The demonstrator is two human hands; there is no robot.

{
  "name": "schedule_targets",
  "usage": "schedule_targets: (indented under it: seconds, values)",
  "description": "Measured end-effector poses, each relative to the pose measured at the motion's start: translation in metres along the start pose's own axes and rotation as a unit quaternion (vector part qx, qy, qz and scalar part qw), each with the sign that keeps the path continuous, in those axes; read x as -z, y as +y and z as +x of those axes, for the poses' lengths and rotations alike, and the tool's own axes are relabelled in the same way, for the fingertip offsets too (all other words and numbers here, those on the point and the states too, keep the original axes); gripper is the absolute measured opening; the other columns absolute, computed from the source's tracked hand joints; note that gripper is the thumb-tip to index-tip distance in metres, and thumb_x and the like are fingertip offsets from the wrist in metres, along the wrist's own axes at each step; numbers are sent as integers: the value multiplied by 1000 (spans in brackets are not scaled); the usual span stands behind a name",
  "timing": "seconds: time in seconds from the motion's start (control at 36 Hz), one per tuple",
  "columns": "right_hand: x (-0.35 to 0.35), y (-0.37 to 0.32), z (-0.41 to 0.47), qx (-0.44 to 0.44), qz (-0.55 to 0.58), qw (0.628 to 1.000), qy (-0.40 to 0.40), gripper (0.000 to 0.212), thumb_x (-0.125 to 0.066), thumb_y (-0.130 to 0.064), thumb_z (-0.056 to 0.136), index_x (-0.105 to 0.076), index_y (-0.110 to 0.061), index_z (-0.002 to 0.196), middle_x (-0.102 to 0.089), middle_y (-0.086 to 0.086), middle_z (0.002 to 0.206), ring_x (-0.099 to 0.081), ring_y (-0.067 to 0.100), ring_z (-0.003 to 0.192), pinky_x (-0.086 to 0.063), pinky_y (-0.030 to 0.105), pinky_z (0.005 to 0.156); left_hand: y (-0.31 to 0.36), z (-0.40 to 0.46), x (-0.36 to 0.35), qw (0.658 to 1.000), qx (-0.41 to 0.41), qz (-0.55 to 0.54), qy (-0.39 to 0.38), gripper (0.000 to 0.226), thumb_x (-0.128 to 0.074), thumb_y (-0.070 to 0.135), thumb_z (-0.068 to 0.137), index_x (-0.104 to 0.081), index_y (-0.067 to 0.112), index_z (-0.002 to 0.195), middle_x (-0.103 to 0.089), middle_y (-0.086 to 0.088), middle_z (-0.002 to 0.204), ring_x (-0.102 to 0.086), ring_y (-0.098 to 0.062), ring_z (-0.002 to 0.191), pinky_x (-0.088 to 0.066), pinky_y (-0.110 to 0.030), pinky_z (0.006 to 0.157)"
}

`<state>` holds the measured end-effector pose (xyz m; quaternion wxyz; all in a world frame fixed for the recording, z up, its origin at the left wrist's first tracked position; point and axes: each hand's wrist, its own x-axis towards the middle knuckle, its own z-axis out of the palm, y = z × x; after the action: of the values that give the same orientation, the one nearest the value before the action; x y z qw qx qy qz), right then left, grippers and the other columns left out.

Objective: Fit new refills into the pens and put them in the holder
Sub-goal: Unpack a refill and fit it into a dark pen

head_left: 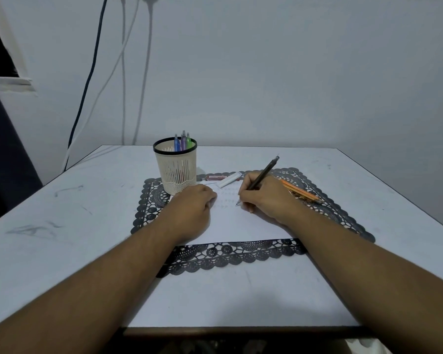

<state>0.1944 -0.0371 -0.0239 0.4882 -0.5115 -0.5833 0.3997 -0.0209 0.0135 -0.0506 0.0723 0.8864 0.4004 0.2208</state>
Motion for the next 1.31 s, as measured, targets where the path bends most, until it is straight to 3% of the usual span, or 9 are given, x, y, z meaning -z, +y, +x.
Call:
schedule_targets:
  seconds: [0.14,0.31,0.53,0.69,0.94,1.11,1.31]
  values:
    - [2,2,2,-4,13,1000,-2,14,-62,12,88,-61,2,80,-62,19,64,-57,23,56,-45,30,53,-3,1,-4,1000,-4,18,5,24,-38,10,94,-48,22,76,-48,11,84,-48,-18,85,-48,-43,77]
    - [2,5,4,-10,3,1000,-9,19,-64,11,86,-62,-5,75,-61,18,66,-58,30,67,-46,32,55,-12,4,-10,1000,-5,29,9,22,-41,17,99,-59,20,88,-55,9,92,-51,-17,92,-50,-46,82]
    - [2,7,7,-8,-14,1000,1,23,-64,8,86,-62,-9,71,-62,20,69,-61,25,62,-48,34,57,-9,4,-9,1000,-6,24,16,26,-42,22,105,-67,14,107,-61,5,108,-53,-19,104,-50,-45,91]
    - [2,7,6,-11,9,1000,-13,25,-63,10,86,-59,-9,69,-56,18,68,-55,31,68,-45,32,55,-8,3,-9,999,-7,30,21,24,-42,21,104,-61,18,90,-56,7,94,-51,-17,93,-49,-46,84]
    - [2,6,6,-11,-3,1000,1,15,-63,10,85,-61,-2,77,-59,21,68,-58,25,60,-45,31,54,-7,4,-8,1000,-8,24,16,29,-41,26,108,-68,16,114,-62,4,116,-53,-19,109,-47,-44,97]
    - [1,4,4,-18,14,1000,-20,20,-61,14,86,-58,-3,74,-54,14,64,-55,21,58,-46,27,54,-7,3,-8,999,-9,24,20,28,-42,26,107,-68,16,109,-62,4,111,-53,-19,105,-48,-45,94]
    - [9,3,2,-3,16,1000,15,15,-62,13,88,-59,1,79,-58,23,68,-53,21,51,-42,30,51,-6,2,-8,1000,-1,23,14,28,-42,25,107,-67,14,106,-62,3,110,-53,-19,105,-48,-46,93]
